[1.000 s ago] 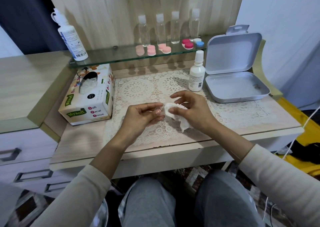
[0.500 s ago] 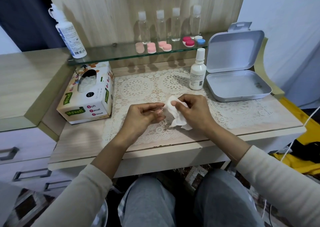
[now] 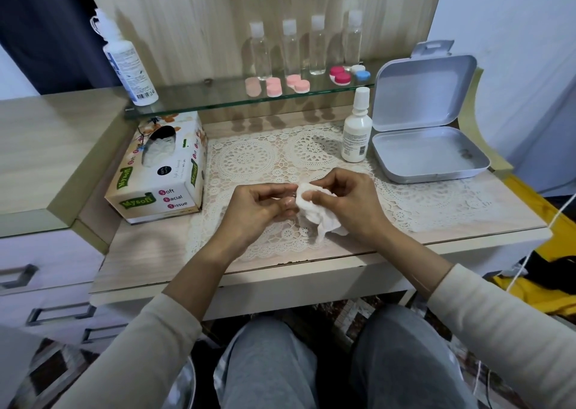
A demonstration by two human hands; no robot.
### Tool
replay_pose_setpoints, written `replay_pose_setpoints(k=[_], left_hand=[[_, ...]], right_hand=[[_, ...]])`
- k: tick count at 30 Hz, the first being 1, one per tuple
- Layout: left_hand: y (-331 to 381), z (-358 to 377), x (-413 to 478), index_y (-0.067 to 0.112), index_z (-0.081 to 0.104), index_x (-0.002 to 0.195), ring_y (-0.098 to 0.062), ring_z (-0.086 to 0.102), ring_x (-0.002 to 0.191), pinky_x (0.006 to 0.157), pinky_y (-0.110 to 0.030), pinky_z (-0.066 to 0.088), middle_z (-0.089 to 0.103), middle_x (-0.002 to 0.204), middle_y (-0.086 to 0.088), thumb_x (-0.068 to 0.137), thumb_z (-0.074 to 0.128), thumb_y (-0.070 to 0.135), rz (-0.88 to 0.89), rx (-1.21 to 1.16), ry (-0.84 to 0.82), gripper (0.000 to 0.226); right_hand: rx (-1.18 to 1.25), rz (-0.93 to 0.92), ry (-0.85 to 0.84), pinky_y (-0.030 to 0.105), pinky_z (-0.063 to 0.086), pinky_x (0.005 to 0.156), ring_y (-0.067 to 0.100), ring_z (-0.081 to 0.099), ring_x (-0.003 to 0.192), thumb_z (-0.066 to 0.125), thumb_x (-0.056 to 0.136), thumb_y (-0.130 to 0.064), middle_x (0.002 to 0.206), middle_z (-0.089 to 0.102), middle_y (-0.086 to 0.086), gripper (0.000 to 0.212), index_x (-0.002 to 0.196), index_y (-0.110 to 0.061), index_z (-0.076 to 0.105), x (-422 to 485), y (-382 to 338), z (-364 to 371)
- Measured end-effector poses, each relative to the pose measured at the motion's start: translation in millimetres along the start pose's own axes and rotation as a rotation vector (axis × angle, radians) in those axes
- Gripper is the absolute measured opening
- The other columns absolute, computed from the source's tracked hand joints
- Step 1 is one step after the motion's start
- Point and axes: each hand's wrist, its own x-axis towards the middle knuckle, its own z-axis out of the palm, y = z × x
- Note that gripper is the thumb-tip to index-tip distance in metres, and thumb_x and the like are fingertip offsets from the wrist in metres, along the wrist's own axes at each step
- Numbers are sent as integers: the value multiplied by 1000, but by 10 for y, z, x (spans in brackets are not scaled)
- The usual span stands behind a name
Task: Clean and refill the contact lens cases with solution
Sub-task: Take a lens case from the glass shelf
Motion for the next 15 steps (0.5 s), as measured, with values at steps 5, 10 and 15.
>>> replay_pose_setpoints(k=[5, 10, 15], left_hand=[[-13, -8, -13, 6, 68, 97, -16, 69, 73, 68, -19, 55, 73, 81, -6, 80, 64, 0, 5, -12, 14, 19], [6, -72, 11, 13, 72, 86, -14, 68, 79, 76, -26, 56, 73, 83, 1, 74, 69, 6, 44, 84, 30, 14], [5, -108, 38, 15, 69, 97, -15, 68, 83, 71, -22, 55, 70, 95, -4, 65, 77, -3, 77, 229, 42, 37]], right_hand=[[47, 15, -2, 29, 41, 58, 14, 53, 61, 72, 76, -6, 61, 63, -6, 22, 64, -23, 65, 11, 23, -39], [172, 79, -75, 10, 44, 57, -4, 60, 59, 66, 77, 7, 72, 68, -5, 21, 87, -10, 70, -30, -23, -111], [125, 92, -77, 20, 52, 67, 8, 66, 73, 70, 72, 9, 84, 70, 4, 22, 83, -10, 70, -30, -12, -144]])
